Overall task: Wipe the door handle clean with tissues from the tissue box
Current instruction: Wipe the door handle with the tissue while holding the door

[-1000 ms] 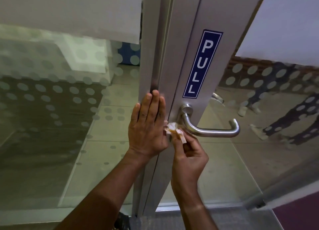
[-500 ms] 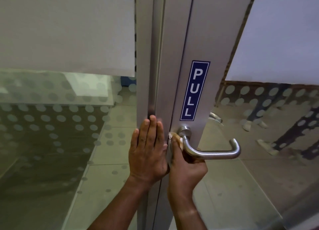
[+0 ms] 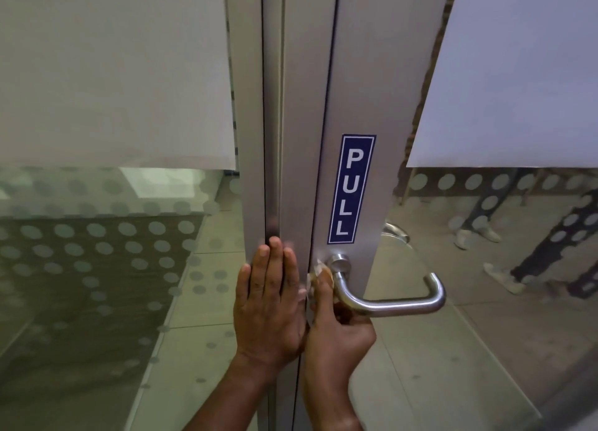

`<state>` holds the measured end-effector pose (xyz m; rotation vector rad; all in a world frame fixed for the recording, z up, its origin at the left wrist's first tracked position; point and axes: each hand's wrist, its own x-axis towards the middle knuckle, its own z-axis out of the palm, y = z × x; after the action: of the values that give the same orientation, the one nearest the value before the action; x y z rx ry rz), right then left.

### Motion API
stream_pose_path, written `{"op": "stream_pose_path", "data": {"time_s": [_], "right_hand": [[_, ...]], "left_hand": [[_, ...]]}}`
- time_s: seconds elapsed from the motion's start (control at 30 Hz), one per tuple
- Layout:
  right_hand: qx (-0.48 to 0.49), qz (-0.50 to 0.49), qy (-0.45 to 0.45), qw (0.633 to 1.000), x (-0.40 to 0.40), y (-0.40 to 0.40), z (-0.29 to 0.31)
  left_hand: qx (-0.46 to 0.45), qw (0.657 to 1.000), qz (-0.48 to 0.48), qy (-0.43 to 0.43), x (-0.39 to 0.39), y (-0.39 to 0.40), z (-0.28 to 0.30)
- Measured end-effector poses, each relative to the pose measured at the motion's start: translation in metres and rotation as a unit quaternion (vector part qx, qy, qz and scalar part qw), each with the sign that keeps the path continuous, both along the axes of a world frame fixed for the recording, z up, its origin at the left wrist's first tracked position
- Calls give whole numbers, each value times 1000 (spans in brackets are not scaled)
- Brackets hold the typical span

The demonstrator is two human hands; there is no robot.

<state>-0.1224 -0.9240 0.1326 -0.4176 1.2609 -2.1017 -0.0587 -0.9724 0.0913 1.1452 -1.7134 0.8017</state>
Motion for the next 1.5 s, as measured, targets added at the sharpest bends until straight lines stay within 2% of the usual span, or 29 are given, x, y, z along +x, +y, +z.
{"op": "stream_pose_path", "data": {"time_s": [0.13,0.27,0.47,0.6,0.7,0.83,0.9,1.03,1.1,1.17,1.3,1.4,1.5], "right_hand": [[-4,22,-16,1000,-2,2,5],[36,46,-28,998,-10,13,-11],[54,93,-8,994,-38,38,-38],[89,125,49,987,-49,50,-44],[124,150,49,980,-56,56,-41],[114,197,51,972,-64,57,-35],[104,217,33,970,-67,57,-34],[42,271,-62,960,-72,57,-31],[28,283,-68,956,-75,55,-34],[41,262,-29,964,-76,50,-39],[58,151,62,985,-70,36,-35],[11,114,69,991,-63,28,-21],[-54,70,26,996,-57,23,-9]], "left_hand": [[3,1000,0,-5,0,1,0],[12,1000,-20,1,0,4,1],[5,1000,-18,2,0,3,2],[13,1000,-18,1,0,4,2],[17,1000,-21,-3,0,5,2],[19,1000,-18,-5,1,4,1],[19,1000,-18,-3,1,4,1],[16,1000,-19,-1,0,4,2],[15,1000,-20,-1,0,3,2],[16,1000,-23,0,0,4,2],[16,1000,-20,-1,0,3,1],[14,1000,-17,-2,0,2,1],[17,1000,-15,-4,-1,2,1]]}}
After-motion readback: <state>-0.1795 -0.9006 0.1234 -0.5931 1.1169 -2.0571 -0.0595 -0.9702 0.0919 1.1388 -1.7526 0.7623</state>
